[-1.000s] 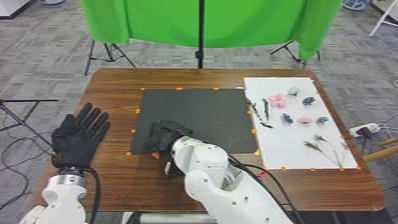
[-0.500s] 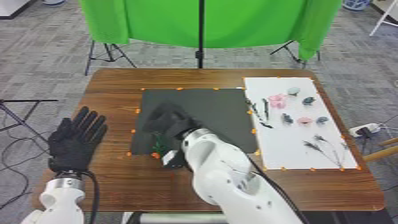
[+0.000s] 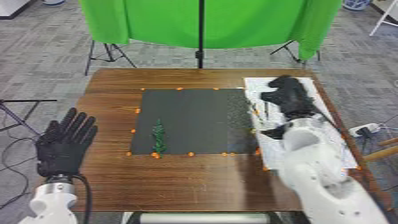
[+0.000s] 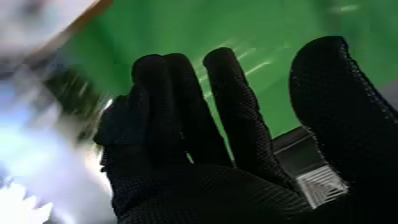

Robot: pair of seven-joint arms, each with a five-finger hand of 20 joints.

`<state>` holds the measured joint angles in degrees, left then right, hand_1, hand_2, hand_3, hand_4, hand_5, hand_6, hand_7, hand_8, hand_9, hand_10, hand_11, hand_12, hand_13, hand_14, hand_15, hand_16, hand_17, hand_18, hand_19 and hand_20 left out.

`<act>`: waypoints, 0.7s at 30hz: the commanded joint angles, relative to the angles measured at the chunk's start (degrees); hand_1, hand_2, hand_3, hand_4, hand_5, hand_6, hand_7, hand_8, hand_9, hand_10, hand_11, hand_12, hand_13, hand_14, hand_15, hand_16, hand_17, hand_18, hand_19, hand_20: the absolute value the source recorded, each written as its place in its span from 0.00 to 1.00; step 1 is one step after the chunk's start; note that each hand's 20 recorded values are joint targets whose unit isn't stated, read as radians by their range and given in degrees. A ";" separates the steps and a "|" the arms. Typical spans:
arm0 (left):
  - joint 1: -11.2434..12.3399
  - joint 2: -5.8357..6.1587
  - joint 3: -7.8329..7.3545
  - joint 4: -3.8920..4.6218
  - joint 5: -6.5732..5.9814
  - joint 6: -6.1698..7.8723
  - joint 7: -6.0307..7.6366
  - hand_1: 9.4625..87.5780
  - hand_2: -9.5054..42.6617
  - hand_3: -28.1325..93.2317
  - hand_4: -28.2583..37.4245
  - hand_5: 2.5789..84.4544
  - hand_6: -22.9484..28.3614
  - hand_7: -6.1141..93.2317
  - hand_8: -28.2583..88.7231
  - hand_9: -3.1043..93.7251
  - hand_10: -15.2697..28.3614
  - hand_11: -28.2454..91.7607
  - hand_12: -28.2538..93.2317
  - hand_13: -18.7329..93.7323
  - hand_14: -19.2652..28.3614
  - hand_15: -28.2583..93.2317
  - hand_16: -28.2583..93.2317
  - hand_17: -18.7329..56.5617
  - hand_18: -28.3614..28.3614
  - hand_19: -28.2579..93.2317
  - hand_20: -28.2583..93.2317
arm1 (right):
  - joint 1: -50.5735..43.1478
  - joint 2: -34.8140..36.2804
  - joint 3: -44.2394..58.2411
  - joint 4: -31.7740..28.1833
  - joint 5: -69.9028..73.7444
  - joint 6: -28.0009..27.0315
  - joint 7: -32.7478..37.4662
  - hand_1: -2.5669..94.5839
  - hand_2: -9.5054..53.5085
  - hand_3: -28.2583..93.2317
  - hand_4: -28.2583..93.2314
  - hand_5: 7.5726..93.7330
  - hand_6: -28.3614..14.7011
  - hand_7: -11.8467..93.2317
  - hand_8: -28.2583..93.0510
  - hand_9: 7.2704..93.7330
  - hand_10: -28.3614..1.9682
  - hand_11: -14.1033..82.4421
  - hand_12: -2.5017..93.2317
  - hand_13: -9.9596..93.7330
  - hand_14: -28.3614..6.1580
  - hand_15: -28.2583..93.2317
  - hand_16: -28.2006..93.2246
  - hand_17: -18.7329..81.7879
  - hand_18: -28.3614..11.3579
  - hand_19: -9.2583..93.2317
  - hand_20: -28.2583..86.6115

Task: Arrange flowers

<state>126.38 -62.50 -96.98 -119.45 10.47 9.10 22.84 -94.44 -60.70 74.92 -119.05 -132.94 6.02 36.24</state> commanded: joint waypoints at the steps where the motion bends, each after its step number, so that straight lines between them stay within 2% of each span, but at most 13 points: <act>1: 2.11 0.53 -2.21 -0.98 -0.40 -1.08 2.73 0.25 0.41 0.88 0.00 0.50 0.63 0.14 0.17 0.41 0.69 0.38 0.29 0.40 0.74 0.47 0.17 0.14 0.74 0.50 0.31 | -15.92 7.82 15.42 -4.76 -5.30 -3.82 4.07 0.37 0.00 0.94 0.00 0.60 0.49 0.24 0.13 0.52 0.20 0.39 0.19 0.43 0.18 0.84 0.34 0.42 0.06 0.95 0.68; 5: 2.52 0.00 -2.44 -0.94 -0.88 -0.51 2.85 0.25 0.41 0.88 0.00 0.50 0.63 0.14 0.17 0.41 0.69 0.38 0.29 0.40 0.74 0.47 0.17 0.14 0.74 0.50 0.31 | -18.32 7.17 18.80 -5.11 -6.21 -8.10 7.97 0.38 0.00 0.93 0.00 0.60 0.48 0.24 0.13 0.53 0.21 0.39 0.19 0.44 0.19 0.84 0.34 0.42 0.05 0.95 0.68; 8: 2.52 0.13 -2.46 -0.86 -1.07 -0.91 2.78 0.25 0.41 0.88 0.00 0.50 0.63 0.14 0.17 0.41 0.69 0.38 0.29 0.40 0.74 0.47 0.18 0.14 0.74 0.50 0.31 | -17.78 7.41 18.07 -3.98 -5.80 -8.43 7.98 0.39 0.00 0.93 0.00 0.61 0.48 0.24 0.13 0.53 0.21 0.39 0.19 0.45 0.20 0.84 0.34 0.43 0.05 0.95 0.68; 11: 1.84 0.22 -2.25 -0.66 -0.69 -0.79 2.61 0.25 0.41 0.88 0.00 0.50 0.63 0.14 0.17 0.41 0.68 0.38 0.29 0.40 0.74 0.47 0.18 0.14 0.74 0.50 0.31 | -17.81 7.23 16.73 -3.08 -7.53 -8.46 7.65 0.39 0.00 0.93 0.00 0.61 0.48 0.25 0.13 0.55 0.22 0.39 0.19 0.46 0.22 0.84 0.35 0.43 0.05 0.95 0.68; 13: 1.99 0.00 -2.37 -0.94 -0.74 -0.46 2.67 0.25 0.41 0.88 0.00 0.50 0.63 0.14 0.17 0.41 0.68 0.38 0.29 0.40 0.74 0.47 0.18 0.14 0.74 0.50 0.31 | -17.52 6.34 15.91 -2.38 -8.69 -9.49 7.75 0.39 0.00 0.93 0.00 0.62 0.49 0.25 0.13 0.55 0.23 0.39 0.19 0.46 0.22 0.83 0.35 0.43 0.05 0.95 0.68; 17: 1.22 0.14 -1.89 -0.87 -0.57 -0.71 3.06 0.25 0.41 0.88 0.00 0.50 0.63 0.14 0.17 0.41 0.68 0.38 0.29 0.40 0.74 0.47 0.18 0.14 0.74 0.50 0.31 | -16.53 5.99 14.90 -0.95 -9.47 -12.13 8.34 0.40 0.00 0.93 0.00 0.62 0.49 0.25 0.13 0.56 0.23 0.39 0.19 0.47 0.22 0.83 0.35 0.43 0.04 0.96 0.68; 19: 0.63 0.23 -1.55 -0.65 -0.50 -0.88 2.68 0.25 0.41 0.88 0.00 0.50 0.63 0.14 0.17 0.41 0.68 0.38 0.29 0.40 0.74 0.47 0.18 0.14 0.74 0.50 0.31 | -16.83 5.72 14.80 -0.53 -10.58 -13.13 9.39 0.40 0.00 0.93 0.00 0.63 0.49 0.24 0.13 0.56 0.23 0.39 0.19 0.47 0.23 0.83 0.35 0.43 0.04 0.96 0.68; 21: 1.29 0.04 -1.60 -0.84 -0.52 -0.65 2.77 0.25 0.41 0.88 0.00 0.50 0.63 0.14 0.17 0.41 0.68 0.38 0.29 0.40 0.74 0.47 0.18 0.14 0.74 0.50 0.31 | -16.45 5.44 14.45 0.13 -11.23 -14.16 9.69 0.40 0.00 0.93 0.00 0.63 0.49 0.24 0.13 0.56 0.23 0.39 0.20 0.47 0.22 0.83 0.36 0.44 0.03 0.96 0.68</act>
<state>127.55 -62.24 -99.29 -120.38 9.93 8.76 25.50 -111.31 -54.40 89.73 -120.65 -141.16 -4.55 44.64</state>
